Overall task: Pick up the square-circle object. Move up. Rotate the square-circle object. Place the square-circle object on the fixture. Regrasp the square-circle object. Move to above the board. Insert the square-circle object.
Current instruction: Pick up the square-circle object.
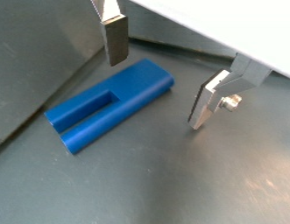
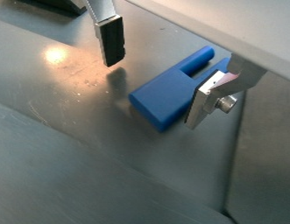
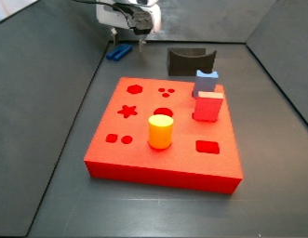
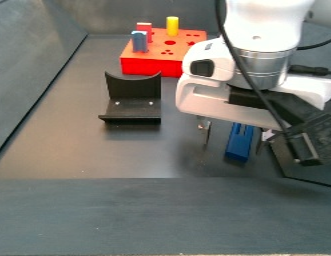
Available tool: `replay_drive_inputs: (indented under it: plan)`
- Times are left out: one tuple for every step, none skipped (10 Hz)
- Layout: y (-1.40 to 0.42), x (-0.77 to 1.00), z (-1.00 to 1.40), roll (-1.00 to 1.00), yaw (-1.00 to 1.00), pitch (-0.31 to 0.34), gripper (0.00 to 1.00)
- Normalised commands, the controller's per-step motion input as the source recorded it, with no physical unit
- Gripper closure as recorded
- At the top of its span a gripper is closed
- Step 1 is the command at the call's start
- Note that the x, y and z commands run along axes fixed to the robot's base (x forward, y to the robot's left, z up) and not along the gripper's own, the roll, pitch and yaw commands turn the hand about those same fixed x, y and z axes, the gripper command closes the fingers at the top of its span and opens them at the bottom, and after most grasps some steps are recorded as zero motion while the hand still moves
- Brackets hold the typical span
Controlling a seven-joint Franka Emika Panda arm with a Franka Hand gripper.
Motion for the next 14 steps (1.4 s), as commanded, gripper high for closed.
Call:
replay_drive_inputs:
  plan:
    - [0.11,0.14,-0.14,-0.43,-0.21,-0.334,0.00]
    - [0.17,0.06,-0.15,-0.40,-0.17,-0.344,0.00]
    - [0.23,0.00,-0.26,-0.33,-0.13,-0.329,0.00]
    - [0.11,-0.18,-0.41,-0.22,-0.09,-0.337,0.00]
    - [0.00,-0.29,-0.39,-0.09,0.00,-0.380,0.00]
    - [-0.13,-0.36,-0.34,0.00,0.00,-0.329,0.00]
    - [-0.21,-0.26,-0.28,0.05,0.00,-0.233,0.00]
    - [-0.12,-0.18,-0.26,0.01,0.00,-0.221,0.00]
    - [-0.19,-0.42,-0.18,0.04,0.10,-0.399,0.00]
    - [0.00,0.00,0.00,0.00,0.00,0.000,1.00]
    - [0.00,0.00,0.00,0.00,0.00,0.000,1.00]
    - [0.00,0.00,0.00,0.00,0.00,0.000,1.00]
    - [0.00,0.00,0.00,0.00,0.00,0.000,1.00]
    - [0.00,0.00,0.00,0.00,0.00,0.000,1.00]
